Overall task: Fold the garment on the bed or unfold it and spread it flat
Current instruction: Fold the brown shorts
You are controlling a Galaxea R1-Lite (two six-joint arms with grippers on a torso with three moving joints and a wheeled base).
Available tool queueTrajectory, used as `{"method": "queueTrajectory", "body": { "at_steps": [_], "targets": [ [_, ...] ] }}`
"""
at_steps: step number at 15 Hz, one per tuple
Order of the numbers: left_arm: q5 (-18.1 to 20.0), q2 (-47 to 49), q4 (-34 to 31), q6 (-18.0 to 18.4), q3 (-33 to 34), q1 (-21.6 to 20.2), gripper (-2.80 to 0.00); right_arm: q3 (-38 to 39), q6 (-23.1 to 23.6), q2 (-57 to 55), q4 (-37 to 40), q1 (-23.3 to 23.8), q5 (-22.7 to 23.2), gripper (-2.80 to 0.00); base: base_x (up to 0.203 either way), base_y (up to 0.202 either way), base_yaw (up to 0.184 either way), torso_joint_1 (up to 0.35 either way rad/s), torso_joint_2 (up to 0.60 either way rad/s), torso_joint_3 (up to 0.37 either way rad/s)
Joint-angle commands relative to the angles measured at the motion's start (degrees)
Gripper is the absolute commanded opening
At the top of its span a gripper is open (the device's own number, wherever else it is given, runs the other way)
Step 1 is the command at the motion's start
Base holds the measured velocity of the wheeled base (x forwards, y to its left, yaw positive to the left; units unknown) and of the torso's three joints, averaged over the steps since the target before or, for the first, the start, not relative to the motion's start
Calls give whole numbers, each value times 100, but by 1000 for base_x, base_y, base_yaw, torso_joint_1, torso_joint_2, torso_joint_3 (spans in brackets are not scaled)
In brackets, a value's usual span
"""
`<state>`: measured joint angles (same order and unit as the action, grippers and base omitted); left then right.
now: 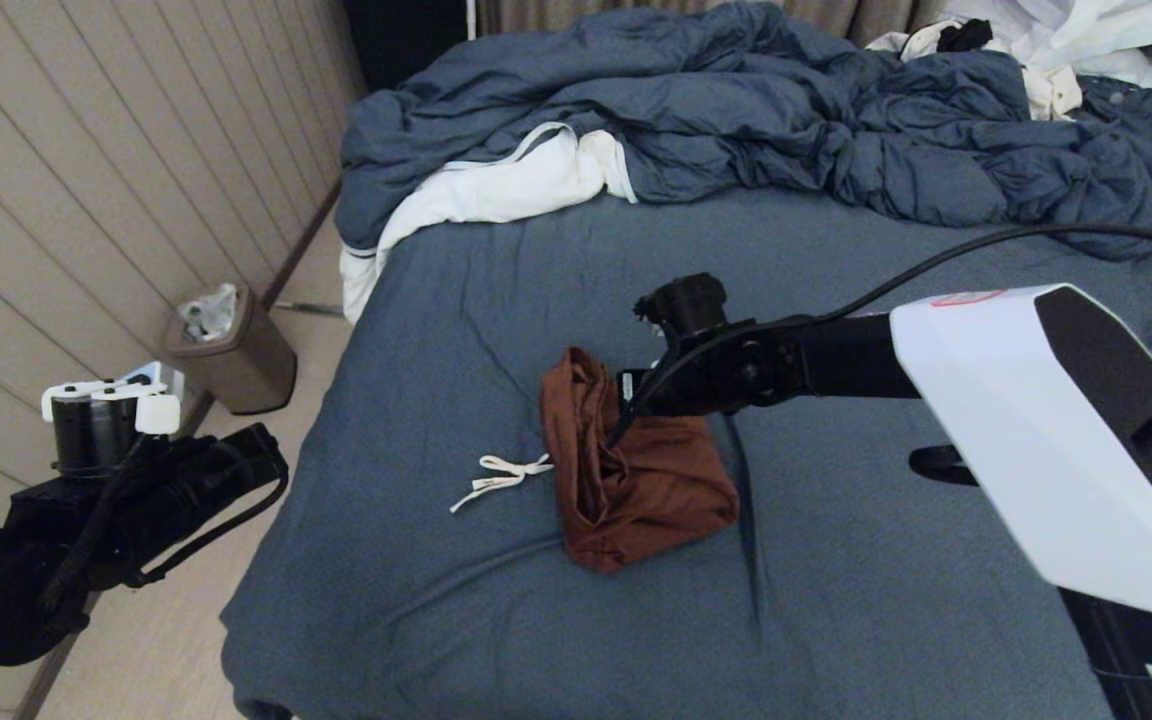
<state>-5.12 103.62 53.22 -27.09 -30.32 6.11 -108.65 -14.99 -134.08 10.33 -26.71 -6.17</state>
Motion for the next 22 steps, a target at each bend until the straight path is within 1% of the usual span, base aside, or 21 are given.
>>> {"method": "queueTrajectory", "body": {
  "at_steps": [1,4,9,13,15,17,20,22],
  "targets": [
    [-7,18,30,-16,0,-4,-280,-53,-30,-218,-33,-206,-7,-280,0,0,0,0,0,0],
    [-7,18,30,-16,0,-4,-280,-267,-84,-339,-301,-457,-49,-280,0,0,0,0,0,0],
    [-15,18,48,-16,0,-4,-280,-309,-94,-227,-509,-850,-167,-280,0,0,0,0,0,0],
    [-15,18,48,-16,0,-4,-280,-243,-93,-328,-611,-1563,-349,-280,0,0,0,0,0,0],
    [-15,9,48,-16,0,-4,-280,-131,-69,-363,-604,-1756,-352,-280,0,0,0,0,0,0],
    [-15,0,48,-16,0,-4,-280,-43,-64,-373,-612,-1785,-359,-280,0,0,0,0,0,0],
    [-15,0,48,-16,0,-4,-280,-80,-87,-163,-612,-1658,-367,-280,0,0,0,0,0,0],
    [-15,0,48,-16,0,-4,-280,-35,-83,98,-605,-1357,-363,-280,0,0,0,0,0,0]
  ]
}}
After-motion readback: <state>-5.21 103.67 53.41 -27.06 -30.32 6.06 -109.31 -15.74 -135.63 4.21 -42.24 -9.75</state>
